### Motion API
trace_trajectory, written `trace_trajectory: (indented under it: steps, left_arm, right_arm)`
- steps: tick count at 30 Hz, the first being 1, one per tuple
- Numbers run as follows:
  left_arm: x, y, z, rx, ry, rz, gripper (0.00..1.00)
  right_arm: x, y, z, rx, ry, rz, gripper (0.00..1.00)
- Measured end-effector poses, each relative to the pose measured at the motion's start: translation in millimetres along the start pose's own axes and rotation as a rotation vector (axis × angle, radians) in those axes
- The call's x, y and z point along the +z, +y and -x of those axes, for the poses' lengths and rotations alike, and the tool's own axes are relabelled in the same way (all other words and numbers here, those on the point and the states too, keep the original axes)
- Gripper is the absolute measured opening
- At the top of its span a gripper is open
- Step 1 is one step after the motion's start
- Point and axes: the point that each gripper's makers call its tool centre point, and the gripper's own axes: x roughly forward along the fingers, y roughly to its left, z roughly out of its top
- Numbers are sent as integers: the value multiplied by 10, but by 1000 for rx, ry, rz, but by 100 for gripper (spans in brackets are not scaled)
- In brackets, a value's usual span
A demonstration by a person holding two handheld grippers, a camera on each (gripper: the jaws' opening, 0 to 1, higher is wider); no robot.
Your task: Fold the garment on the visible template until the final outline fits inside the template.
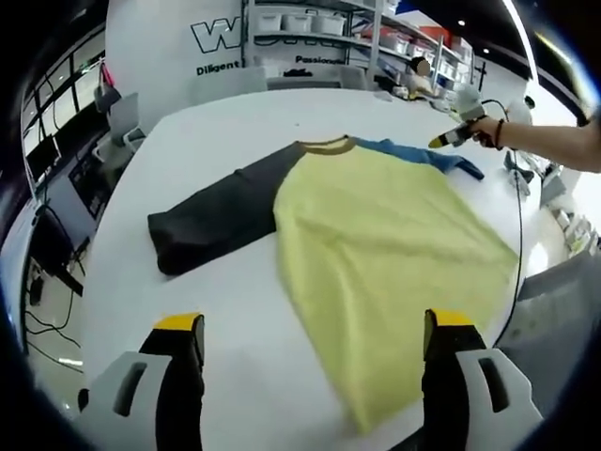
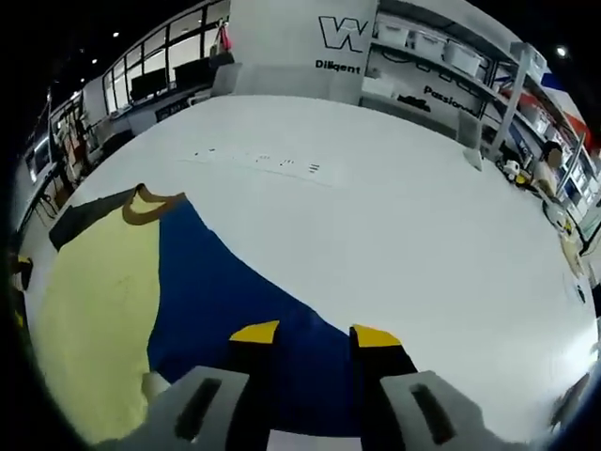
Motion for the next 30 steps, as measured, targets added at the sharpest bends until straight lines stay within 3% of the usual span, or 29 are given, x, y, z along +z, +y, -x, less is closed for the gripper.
trace_trajectory:
  steps: [7,18,23,26,30]
  left_arm:
    - [95,-75,44,-7,-25,-33,99]
    - [83,-117,66,-20,-25,-45,99]
    - [73,-132,95,-19,-24,-101,99]
    - [66,-148,102,-37,-25,-56,98]
    - [70,-146,120,-40,-32,-31,98]
  right_arm:
    - [-289,134,208,31,7,-55,45]
    - [-507,209,230,9,29,-64,46]
    - [-561,222,200,-2,40,-74,42]
    - [-575,249,202,3,45,-82,39]
    - [-596,249,226,-5,65,-64,22]
